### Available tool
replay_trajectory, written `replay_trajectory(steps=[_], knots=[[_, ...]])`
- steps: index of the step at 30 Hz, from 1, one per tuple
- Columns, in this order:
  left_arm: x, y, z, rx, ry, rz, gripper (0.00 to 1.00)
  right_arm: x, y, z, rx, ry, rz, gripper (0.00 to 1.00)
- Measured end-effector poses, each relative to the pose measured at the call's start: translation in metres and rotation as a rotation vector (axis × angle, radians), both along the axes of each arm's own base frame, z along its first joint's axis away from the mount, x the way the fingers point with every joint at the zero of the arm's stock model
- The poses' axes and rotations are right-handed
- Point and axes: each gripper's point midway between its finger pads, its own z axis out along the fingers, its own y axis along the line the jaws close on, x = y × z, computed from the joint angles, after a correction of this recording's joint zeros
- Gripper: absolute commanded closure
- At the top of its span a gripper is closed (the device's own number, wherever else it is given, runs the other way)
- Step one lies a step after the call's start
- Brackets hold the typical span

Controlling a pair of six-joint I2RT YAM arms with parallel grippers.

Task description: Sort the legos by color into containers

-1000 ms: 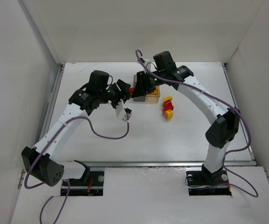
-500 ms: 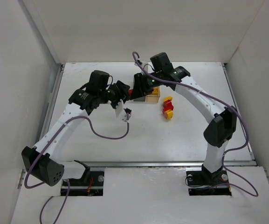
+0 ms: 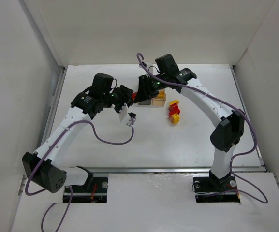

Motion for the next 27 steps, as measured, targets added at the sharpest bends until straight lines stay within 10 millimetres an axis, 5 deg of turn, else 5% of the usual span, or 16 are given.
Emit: replay_trajectory(steps=[10,23,27], knots=[[-0.002,0.001,-0.008,0.055,-0.051,0.034,1.0,-0.002,-0.003,-0.012,0.001,0.036,0.01,1.0],[0.031,-0.01,-0.027,0.003,-0.137,0.048,1.0,0.02,-0.024,-0.031,-0.05,0.037,-0.076,1.0],[0.051,0.018,-0.031,0.032,-0.162,0.15,1.0,0.021,-0.035,-0.036,-0.069,0.067,-0.09,1.0]])
